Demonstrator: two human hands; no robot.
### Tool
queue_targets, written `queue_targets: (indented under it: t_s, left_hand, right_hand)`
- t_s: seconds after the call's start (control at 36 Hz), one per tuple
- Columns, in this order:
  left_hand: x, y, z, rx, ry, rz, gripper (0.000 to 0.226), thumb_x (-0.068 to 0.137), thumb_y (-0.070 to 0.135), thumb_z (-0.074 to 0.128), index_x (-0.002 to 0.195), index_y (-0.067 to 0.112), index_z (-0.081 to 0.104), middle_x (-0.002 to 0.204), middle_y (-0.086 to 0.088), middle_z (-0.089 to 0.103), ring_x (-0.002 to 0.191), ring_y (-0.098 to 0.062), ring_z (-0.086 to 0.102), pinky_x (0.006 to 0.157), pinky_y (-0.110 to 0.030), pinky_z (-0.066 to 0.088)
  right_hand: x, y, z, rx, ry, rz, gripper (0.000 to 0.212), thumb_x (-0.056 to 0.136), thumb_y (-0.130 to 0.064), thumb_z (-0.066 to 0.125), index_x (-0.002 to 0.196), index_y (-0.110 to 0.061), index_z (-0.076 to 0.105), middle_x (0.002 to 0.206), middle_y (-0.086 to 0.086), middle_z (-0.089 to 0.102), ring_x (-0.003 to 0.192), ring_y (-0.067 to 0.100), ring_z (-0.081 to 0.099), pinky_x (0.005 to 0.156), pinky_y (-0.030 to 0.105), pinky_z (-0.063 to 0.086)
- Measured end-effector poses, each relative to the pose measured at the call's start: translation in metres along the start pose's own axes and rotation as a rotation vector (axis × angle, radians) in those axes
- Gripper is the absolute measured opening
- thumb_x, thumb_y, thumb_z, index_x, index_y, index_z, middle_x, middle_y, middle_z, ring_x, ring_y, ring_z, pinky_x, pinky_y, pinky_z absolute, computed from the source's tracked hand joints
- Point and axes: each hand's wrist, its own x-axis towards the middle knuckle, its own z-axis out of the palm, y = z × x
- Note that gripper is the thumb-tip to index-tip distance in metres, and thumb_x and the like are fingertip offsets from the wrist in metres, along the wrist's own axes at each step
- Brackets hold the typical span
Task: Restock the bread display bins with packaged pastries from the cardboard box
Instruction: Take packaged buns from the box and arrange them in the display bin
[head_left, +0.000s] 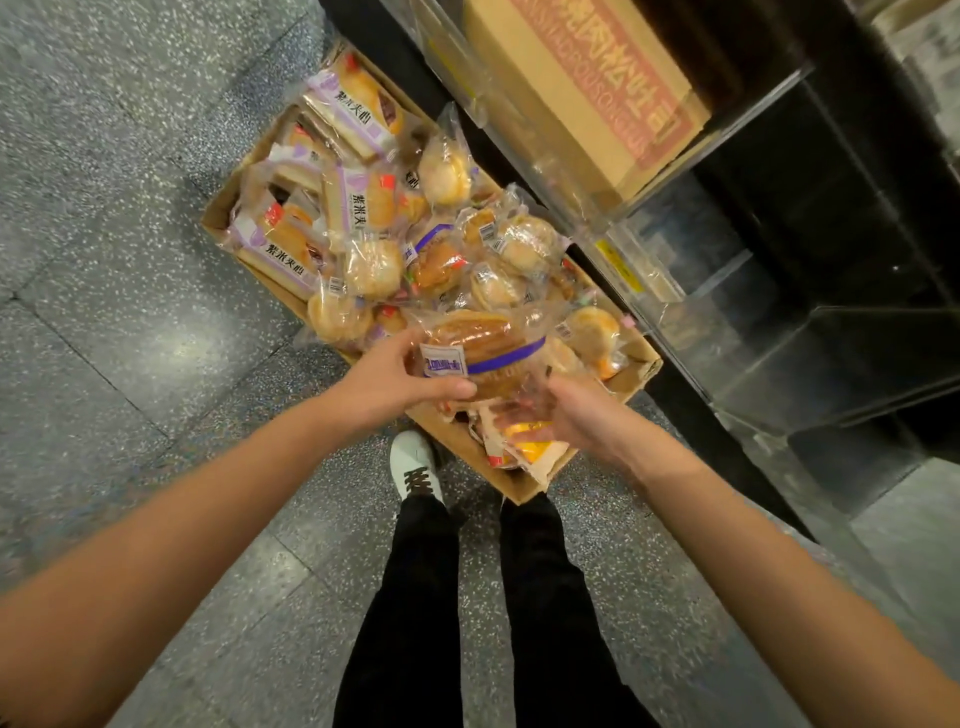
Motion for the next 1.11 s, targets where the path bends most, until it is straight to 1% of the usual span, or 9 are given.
queue_targets:
  t_s: [0.06, 0.17, 0.39, 0.5, 0.64, 0.72, 0.89, 1.03, 1.11]
  left_hand:
    - [0.005, -0.003, -0.001, 0.013, 0.049, -0.009, 0.039, 0.071, 0.02, 0.077, 0.103, 0.028, 0.055, 0.099, 0.01, 0.066, 0.084, 0.001, 0.065, 0.076, -0.014, 0.051]
    - [0.012, -0.012, -0.008, 0.016, 0.165, -0.052, 0.041, 0.064, 0.034, 0.077, 0.097, 0.03, 0.054, 0.099, 0.009, 0.064, 0.09, -0.005, 0.061, 0.081, -0.022, 0.048]
    - [0.026, -0.033, -0.018, 0.076, 0.259, -0.129, 0.072, 0.062, 0.042, 0.079, 0.124, 0.016, 0.055, 0.109, 0.001, 0.068, 0.097, -0.017, 0.068, 0.091, -0.045, 0.054]
    - [0.035, -0.038, -0.018, 0.158, 0.294, -0.183, 0.056, 0.072, 0.026, 0.08, 0.121, 0.013, 0.057, 0.105, 0.0, 0.069, 0.093, -0.016, 0.067, 0.092, -0.044, 0.052]
    - [0.032, -0.024, -0.011, 0.199, 0.285, -0.211, 0.075, 0.054, 0.045, 0.081, 0.118, 0.013, 0.059, 0.107, -0.001, 0.069, 0.093, -0.02, 0.068, 0.093, -0.048, 0.051]
    - [0.027, -0.011, -0.005, 0.188, 0.298, -0.185, 0.087, 0.048, 0.05, 0.077, 0.121, 0.011, 0.051, 0.111, -0.001, 0.064, 0.094, -0.022, 0.066, 0.089, -0.044, 0.053]
    - [0.007, 0.023, 0.011, 0.135, 0.286, -0.1, 0.062, 0.067, 0.03, 0.079, 0.117, 0.014, 0.047, 0.095, 0.005, 0.064, 0.067, 0.002, 0.062, 0.052, -0.01, 0.047]
    - [-0.03, 0.08, 0.02, 0.143, 0.311, -0.038, 0.081, 0.068, 0.039, 0.081, 0.136, 0.012, 0.045, 0.1, 0.004, 0.062, 0.078, -0.009, 0.062, 0.075, -0.028, 0.053]
    - [-0.058, 0.126, 0.024, 0.128, 0.216, -0.001, 0.063, 0.067, 0.034, 0.085, 0.12, 0.017, 0.056, 0.103, -0.004, 0.066, 0.086, -0.019, 0.069, 0.07, -0.035, 0.06]
  right_hand:
    - [0.016, -0.003, -0.016, -0.2, 0.3, -0.057, 0.032, 0.101, -0.023, 0.044, 0.125, -0.005, 0.054, 0.125, 0.011, 0.06, 0.094, 0.015, 0.062, 0.073, 0.02, 0.053]
    - [0.051, 0.002, -0.061, -0.541, 0.722, -0.113, 0.042, 0.092, -0.035, 0.06, 0.127, -0.014, 0.054, 0.126, 0.005, 0.057, 0.108, 0.027, 0.06, 0.089, 0.042, 0.051]
    - [0.087, 0.01, -0.098, -0.808, 0.721, -0.013, 0.08, 0.084, -0.043, 0.069, 0.145, -0.006, 0.032, 0.146, 0.017, 0.039, 0.134, 0.036, 0.036, 0.106, 0.047, 0.036]
    - [0.091, 0.022, -0.098, -0.928, 0.749, 0.007, 0.067, 0.084, -0.052, 0.065, 0.133, -0.01, 0.046, 0.136, 0.018, 0.042, 0.128, 0.035, 0.038, 0.098, 0.042, 0.039]
    - [0.085, 0.033, -0.097, -0.867, 0.874, -0.063, 0.044, 0.078, -0.041, 0.076, 0.11, -0.015, 0.058, 0.126, 0.011, 0.043, 0.121, 0.028, 0.037, 0.098, 0.037, 0.035]
    - [0.071, 0.037, -0.097, -0.827, 0.889, -0.126, 0.036, 0.08, -0.034, 0.075, 0.106, -0.016, 0.058, 0.127, 0.009, 0.049, 0.123, 0.027, 0.038, 0.1, 0.038, 0.031]
    - [0.011, 0.045, -0.094, -0.862, 0.868, -0.315, 0.026, 0.081, -0.019, 0.072, 0.103, -0.021, 0.059, 0.114, -0.003, 0.058, 0.116, 0.021, 0.044, 0.097, 0.038, 0.034]
    - [-0.085, 0.018, -0.085, -0.822, 0.859, -0.613, 0.03, 0.071, -0.02, 0.069, 0.1, -0.023, 0.064, 0.102, -0.006, 0.064, 0.103, 0.028, 0.055, 0.089, 0.049, 0.043]
    - [-0.152, -0.006, -0.08, -0.914, 0.941, -0.787, 0.032, 0.062, -0.02, 0.073, 0.093, -0.015, 0.065, 0.105, 0.003, 0.067, 0.098, 0.03, 0.057, 0.084, 0.04, 0.041]
